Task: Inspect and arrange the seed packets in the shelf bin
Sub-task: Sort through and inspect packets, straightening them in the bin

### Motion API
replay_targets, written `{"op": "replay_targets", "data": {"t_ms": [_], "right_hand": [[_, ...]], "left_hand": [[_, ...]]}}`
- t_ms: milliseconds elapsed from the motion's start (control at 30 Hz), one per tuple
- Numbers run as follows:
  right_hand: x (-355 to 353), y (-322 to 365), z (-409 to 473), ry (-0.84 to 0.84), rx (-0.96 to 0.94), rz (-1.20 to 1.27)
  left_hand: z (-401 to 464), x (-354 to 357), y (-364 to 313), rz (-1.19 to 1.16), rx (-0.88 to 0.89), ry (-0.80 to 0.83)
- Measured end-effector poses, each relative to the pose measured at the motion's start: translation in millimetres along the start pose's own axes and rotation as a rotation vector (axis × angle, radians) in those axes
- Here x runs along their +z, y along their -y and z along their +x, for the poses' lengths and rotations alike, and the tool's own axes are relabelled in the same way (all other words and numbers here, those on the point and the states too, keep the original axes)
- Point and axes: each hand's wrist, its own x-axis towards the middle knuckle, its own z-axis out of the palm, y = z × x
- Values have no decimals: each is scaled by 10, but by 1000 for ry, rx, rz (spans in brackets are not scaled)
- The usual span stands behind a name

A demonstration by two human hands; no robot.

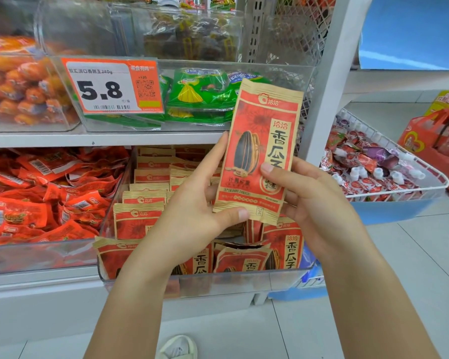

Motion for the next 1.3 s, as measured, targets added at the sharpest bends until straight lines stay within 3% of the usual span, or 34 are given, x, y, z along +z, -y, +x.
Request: {"op": "replay_targets", "data": {"t_ms": [300,567,667,800,900,1200,1300], "right_hand": [[-88,2,18,45,-44,-79],[-52,-15,20,215,-30,-170],[6,-33,26,172,-62,-184],[19,4,45,8,-297,18],[-30,11,41,-6,-401,-32],[39,1,47,-47,-399,-59],[40,22,33,8,-362,16]], "left_hand": [[-35,-73,22,-114,2,144],[39,27,12,-213,-14,-167],[31,-24,8,-254,-23,-163],[-8,-102,9,-235,-48,-23],[-24,-145,41,-227,-70,29],[-14,-137,40,-265,-85,-87],[-5,-138,43,-316,-101,-123]]}}
